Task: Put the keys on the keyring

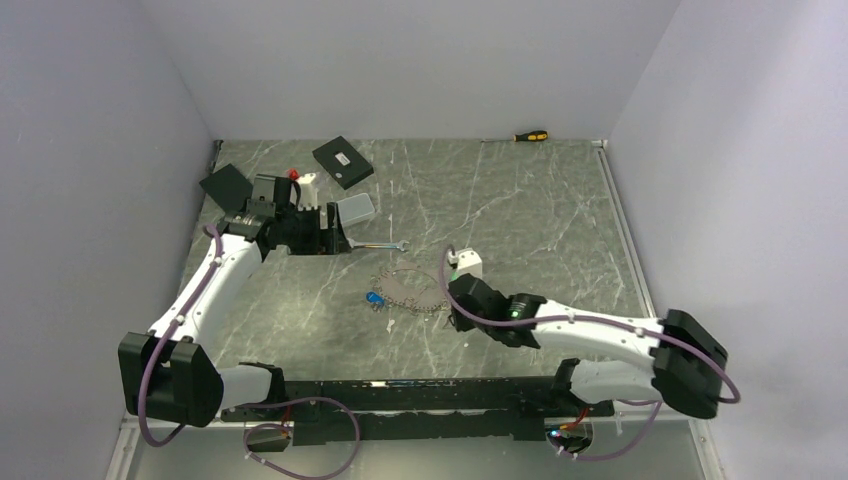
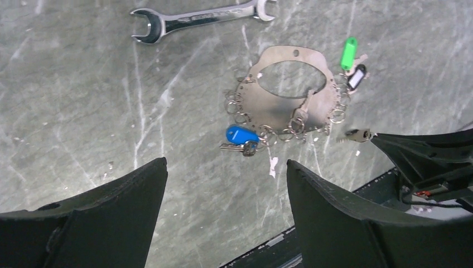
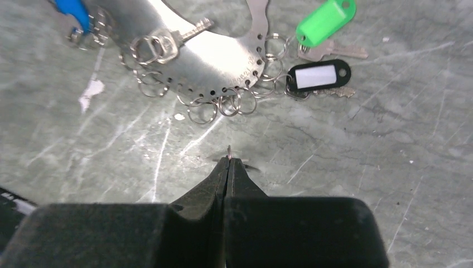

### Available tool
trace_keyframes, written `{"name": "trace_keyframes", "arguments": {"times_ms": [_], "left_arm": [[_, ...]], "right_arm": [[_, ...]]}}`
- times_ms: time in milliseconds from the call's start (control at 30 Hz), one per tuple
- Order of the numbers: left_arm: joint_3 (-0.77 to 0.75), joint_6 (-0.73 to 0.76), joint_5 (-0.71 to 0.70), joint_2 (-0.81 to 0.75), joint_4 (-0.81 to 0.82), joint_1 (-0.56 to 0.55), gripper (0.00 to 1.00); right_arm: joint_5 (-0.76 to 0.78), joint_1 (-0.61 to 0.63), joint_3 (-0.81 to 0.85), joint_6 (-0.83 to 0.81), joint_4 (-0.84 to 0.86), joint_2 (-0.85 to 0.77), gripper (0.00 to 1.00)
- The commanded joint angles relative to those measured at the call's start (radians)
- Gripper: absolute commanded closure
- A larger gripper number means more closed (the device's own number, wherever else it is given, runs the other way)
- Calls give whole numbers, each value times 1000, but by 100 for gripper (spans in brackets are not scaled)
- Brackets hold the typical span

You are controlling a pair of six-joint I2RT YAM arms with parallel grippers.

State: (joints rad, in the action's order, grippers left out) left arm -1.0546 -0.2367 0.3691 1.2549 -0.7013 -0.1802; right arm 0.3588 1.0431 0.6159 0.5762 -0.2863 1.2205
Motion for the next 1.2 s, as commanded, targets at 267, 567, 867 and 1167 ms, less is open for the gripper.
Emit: {"name": "trace_keyframes", "arguments": {"times_ms": [267,567,867,1167], "left_arm": [[35,-8,325,-119,164,-6,17],[56,-43,451,-153,295,-93,25],[81,24,567,-176,449,-331,37],[100,105,648,-142,443,-427,67]], "right_arm": [[-52,3,-93,-167,156,-363,100],[-218,3,-86,-345,269,-490,100],[-573,3,-55,-487,443,-495,100],[-623,3,-24,-494,481,-460,100]]}}
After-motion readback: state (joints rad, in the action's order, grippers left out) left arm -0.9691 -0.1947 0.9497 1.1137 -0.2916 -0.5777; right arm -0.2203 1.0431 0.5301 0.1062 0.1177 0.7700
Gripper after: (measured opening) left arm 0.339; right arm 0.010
